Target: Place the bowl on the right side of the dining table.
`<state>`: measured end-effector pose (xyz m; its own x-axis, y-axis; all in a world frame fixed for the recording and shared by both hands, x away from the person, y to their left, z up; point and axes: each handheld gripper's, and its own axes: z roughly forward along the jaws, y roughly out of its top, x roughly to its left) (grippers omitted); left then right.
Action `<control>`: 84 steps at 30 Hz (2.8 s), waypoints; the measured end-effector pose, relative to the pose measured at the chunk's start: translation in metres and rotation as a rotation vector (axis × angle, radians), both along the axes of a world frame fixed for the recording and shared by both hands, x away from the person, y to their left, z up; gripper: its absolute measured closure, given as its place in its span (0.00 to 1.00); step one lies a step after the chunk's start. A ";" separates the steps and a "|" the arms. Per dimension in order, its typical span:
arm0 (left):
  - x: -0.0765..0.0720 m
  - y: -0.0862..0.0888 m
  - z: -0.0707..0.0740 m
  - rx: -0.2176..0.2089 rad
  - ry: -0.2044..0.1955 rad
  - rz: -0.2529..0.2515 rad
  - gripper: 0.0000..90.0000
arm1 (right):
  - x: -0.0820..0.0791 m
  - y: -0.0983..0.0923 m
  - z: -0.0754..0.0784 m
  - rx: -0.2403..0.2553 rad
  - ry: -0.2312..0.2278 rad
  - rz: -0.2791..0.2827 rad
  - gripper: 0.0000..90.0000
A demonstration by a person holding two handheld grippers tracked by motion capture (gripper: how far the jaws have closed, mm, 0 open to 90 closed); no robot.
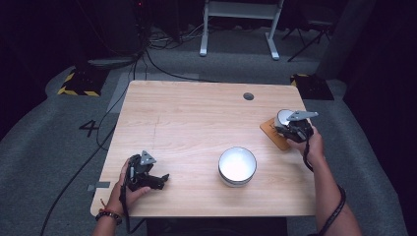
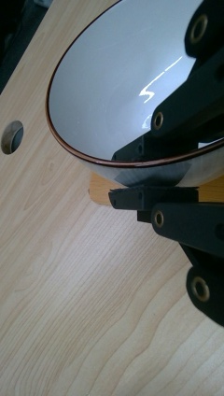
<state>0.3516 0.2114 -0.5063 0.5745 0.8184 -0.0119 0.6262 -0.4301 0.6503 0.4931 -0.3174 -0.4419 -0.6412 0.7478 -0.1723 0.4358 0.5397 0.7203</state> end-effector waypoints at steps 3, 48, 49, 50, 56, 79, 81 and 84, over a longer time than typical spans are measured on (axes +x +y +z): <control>0.000 0.000 0.000 -0.001 -0.002 0.001 0.00 | 0.002 0.001 -0.003 -0.006 0.005 -0.006 0.90; 0.000 0.000 0.000 0.000 -0.002 0.001 0.00 | 0.006 -0.001 -0.022 0.036 0.073 -0.014 0.90; 0.000 0.000 0.000 -0.001 -0.002 0.001 0.00 | 0.006 -0.002 -0.022 0.032 0.072 -0.015 0.90; 0.000 0.000 0.000 0.000 -0.003 0.001 0.00 | 0.006 -0.002 -0.022 0.036 0.075 -0.015 0.89; 0.000 0.000 0.000 0.000 -0.001 0.001 0.00 | 0.006 -0.004 -0.022 0.046 0.078 -0.018 0.87; 0.000 0.000 0.000 0.000 -0.001 0.001 0.00 | 0.003 -0.018 -0.020 0.105 0.055 -0.054 0.41; 0.000 0.000 0.000 0.000 -0.001 0.001 0.00 | 0.002 -0.017 -0.020 0.106 0.052 -0.054 0.37; 0.000 0.000 0.000 0.000 -0.001 0.001 0.00 | 0.002 -0.014 -0.020 0.076 0.035 -0.071 0.29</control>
